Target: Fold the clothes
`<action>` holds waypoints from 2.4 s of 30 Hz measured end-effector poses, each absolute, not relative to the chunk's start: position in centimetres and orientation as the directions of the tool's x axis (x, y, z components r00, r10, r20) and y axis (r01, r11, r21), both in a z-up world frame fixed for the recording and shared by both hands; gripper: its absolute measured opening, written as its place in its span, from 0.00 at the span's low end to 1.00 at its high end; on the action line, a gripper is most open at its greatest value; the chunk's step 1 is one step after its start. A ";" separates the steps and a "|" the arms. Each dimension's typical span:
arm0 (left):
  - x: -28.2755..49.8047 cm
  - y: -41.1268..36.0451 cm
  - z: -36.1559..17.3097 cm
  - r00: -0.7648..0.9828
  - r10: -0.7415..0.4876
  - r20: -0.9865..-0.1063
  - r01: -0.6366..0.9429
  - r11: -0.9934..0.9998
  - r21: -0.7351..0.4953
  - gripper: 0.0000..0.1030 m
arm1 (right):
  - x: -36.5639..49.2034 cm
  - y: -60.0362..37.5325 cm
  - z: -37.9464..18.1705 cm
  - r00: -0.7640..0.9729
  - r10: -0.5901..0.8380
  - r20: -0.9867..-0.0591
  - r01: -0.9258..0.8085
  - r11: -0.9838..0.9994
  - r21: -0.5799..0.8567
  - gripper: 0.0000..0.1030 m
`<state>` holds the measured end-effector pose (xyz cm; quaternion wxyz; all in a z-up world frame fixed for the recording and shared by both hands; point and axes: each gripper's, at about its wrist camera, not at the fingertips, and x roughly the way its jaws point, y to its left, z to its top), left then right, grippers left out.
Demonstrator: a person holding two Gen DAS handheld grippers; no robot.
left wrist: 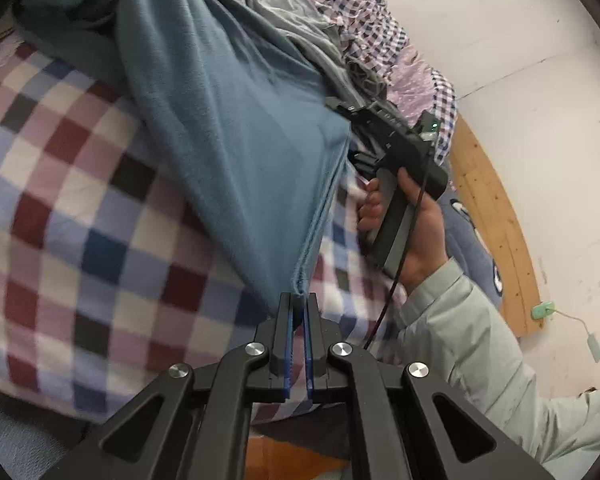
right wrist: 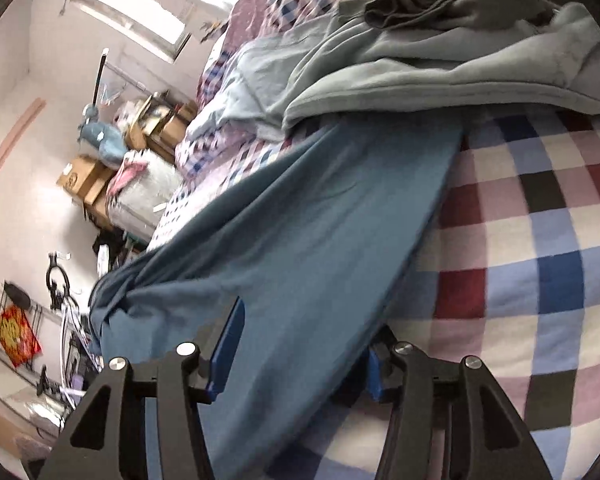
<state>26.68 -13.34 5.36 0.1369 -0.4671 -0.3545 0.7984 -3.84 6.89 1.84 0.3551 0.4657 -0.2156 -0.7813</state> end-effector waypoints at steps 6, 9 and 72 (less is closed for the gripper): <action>28.8 -14.2 5.3 -0.527 0.543 -0.654 0.116 -0.716 -0.688 0.03 | -4.8 7.5 1.4 -0.343 -0.765 -0.546 0.301 -0.640 0.707 0.54; 28.2 -13.7 4.4 -0.479 0.583 -0.656 0.136 -0.689 -0.712 0.04 | -4.5 6.6 1.6 -0.330 -0.756 -0.565 0.340 -0.653 0.676 0.52; 31.1 -20.0 3.3 -0.707 0.501 -0.499 0.311 -0.412 -0.856 0.04 | -4.6 8.8 1.4 -0.357 -0.768 -0.532 0.285 -0.632 0.721 0.51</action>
